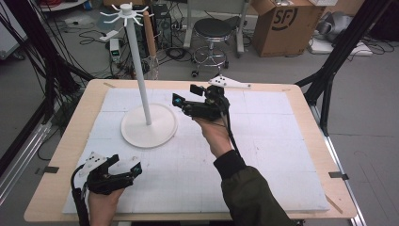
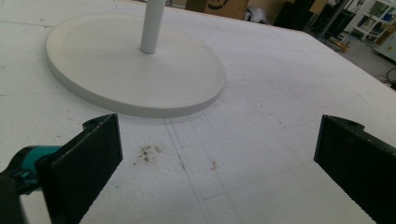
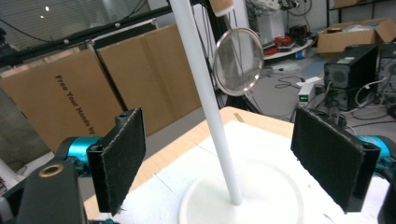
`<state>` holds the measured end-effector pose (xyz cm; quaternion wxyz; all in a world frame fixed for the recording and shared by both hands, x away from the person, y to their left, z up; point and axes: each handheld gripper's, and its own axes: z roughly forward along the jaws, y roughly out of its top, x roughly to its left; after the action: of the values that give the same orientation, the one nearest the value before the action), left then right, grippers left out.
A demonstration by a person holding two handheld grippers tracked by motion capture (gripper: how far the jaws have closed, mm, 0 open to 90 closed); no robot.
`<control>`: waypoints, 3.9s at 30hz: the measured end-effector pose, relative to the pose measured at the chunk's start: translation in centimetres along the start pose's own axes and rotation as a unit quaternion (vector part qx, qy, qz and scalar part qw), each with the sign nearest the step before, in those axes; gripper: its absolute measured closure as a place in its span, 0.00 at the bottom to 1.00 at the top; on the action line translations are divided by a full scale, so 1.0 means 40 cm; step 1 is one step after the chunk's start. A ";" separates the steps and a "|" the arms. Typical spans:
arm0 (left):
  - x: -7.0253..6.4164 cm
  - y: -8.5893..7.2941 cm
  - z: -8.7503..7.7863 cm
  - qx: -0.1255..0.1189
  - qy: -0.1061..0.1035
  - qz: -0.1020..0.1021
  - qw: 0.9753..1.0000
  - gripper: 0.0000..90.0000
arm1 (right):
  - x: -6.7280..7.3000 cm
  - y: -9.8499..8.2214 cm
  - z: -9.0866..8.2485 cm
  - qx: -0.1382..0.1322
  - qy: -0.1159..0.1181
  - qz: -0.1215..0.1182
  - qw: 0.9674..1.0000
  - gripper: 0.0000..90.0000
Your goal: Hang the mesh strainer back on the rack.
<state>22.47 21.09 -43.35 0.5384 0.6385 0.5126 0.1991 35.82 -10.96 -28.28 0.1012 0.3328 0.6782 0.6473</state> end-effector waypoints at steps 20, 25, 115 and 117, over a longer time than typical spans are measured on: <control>-0.014 0.004 0.021 0.006 -0.011 0.019 1.000 0.02 | -0.073 -0.094 -0.122 0.018 -0.031 0.022 0.999 0.18; -0.018 0.004 0.024 0.006 -0.014 0.022 1.000 0.02 | -0.092 -0.123 -0.157 0.027 -0.044 0.019 0.998 0.17; -0.051 0.002 0.072 0.026 -0.031 0.042 0.998 0.02 | -0.214 -0.375 -0.462 0.080 -0.115 0.017 0.990 0.11; -0.052 0.002 0.072 0.026 -0.032 0.043 0.998 0.02 | -0.213 -0.377 -0.462 0.081 -0.115 0.019 0.990 0.11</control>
<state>24.00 17.90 -43.64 0.5287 0.6797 0.4719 0.1889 26.94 -30.02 -42.42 0.1387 0.4254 0.7058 0.5492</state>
